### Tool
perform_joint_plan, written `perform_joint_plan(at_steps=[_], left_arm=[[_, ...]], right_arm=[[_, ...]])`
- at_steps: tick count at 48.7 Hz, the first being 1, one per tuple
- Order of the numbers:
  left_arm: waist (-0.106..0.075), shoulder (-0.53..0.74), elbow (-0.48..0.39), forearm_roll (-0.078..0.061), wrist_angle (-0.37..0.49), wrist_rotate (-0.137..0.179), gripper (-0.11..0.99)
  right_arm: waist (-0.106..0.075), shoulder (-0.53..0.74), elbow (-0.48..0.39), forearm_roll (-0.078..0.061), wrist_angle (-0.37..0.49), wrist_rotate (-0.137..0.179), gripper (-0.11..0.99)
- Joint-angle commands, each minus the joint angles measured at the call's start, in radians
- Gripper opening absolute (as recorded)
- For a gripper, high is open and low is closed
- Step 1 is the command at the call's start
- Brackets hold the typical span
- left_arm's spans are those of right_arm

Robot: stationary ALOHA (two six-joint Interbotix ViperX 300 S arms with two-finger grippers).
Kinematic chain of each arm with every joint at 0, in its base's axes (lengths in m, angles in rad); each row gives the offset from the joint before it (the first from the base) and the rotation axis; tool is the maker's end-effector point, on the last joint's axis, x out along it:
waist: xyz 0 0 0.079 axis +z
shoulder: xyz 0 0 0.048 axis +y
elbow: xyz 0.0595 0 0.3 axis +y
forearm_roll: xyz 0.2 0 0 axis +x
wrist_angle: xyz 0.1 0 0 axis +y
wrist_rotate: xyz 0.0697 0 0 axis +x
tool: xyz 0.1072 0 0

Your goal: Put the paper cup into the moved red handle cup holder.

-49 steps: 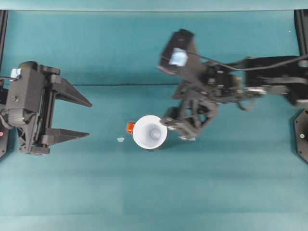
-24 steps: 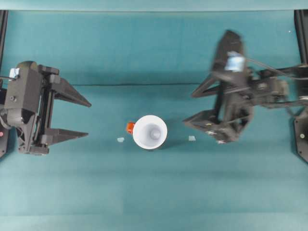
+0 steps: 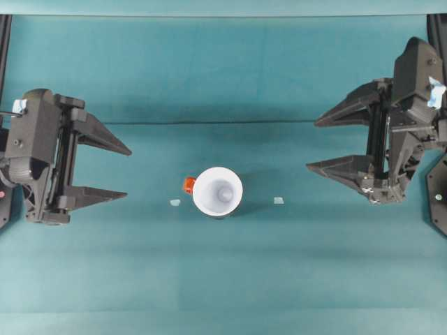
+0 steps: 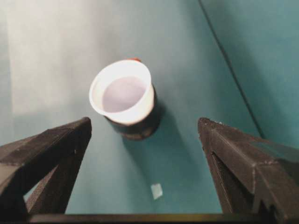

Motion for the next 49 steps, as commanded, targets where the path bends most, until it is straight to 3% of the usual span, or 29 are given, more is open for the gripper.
perform_joint_plan(at_steps=[1, 49], left_arm=[[-0.003, -0.003, -0.012, 0.0, -0.005, 0.0, 0.88], [-0.003, -0.002, -0.014, 0.002, -0.006, 0.0, 0.88]], right_arm=[[0.003, -0.003, -0.006, -0.003, -0.011, -0.009, 0.8], [0.003, 0.0, 0.017, -0.003, -0.017, -0.006, 0.8]])
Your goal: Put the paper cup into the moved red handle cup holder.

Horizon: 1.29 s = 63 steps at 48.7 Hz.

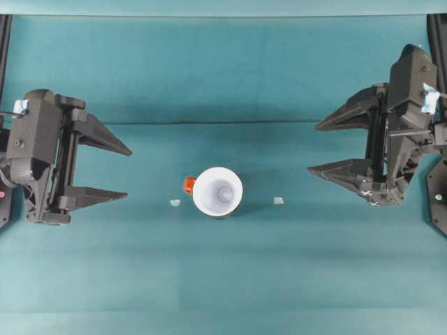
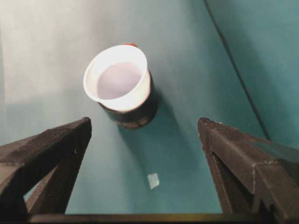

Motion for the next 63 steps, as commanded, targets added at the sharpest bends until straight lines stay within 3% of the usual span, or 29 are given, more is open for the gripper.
perform_joint_plan(at_steps=[1, 63], left_arm=[[-0.002, -0.003, -0.014, 0.002, -0.006, 0.0, 0.88], [-0.003, -0.003, -0.014, 0.003, -0.008, 0.0, 0.88]], right_arm=[[0.002, -0.003, -0.009, -0.003, -0.012, -0.006, 0.8], [0.011, -0.002, -0.005, -0.003, -0.041, 0.006, 0.8]])
